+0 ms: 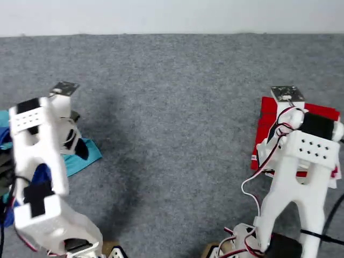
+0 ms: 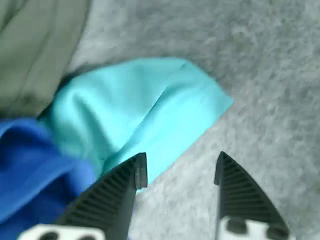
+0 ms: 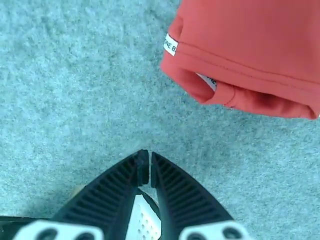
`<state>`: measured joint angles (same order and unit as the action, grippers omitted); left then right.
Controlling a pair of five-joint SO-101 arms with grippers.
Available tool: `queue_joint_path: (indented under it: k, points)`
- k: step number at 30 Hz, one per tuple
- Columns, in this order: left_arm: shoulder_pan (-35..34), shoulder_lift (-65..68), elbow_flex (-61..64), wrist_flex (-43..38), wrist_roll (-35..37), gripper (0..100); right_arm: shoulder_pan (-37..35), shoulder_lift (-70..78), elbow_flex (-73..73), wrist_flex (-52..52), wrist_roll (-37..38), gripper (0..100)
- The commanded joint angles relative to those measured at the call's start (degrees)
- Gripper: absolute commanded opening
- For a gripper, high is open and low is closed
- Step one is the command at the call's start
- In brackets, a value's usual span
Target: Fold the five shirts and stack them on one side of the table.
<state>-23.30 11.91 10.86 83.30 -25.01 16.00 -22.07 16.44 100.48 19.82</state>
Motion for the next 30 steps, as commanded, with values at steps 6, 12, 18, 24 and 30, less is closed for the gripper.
queue_joint_path:
  k: [6, 12, 18, 24, 30]
  points:
    - [5.10, 15.12, -6.55, -4.92, 4.31, 23, -0.40, -1.98, -0.35, 2.42, -0.70, 0.9]
    - [5.27, 23.74, -19.82, -0.53, 8.70, 12, -0.22, -1.98, -0.35, 2.51, -0.70, 0.9]
    - [8.09, 24.53, -30.73, 7.03, 8.88, 1, -0.22, -1.98, -0.35, 2.51, -0.70, 0.9]
    - [9.93, 16.00, -40.31, 12.31, 9.14, 1, -0.22, -1.98, -0.35, 2.51, -0.70, 0.9]
    - [15.12, 6.42, -47.43, 16.44, 10.99, 1, -0.22, -1.98, -0.35, 2.51, -0.70, 0.9]
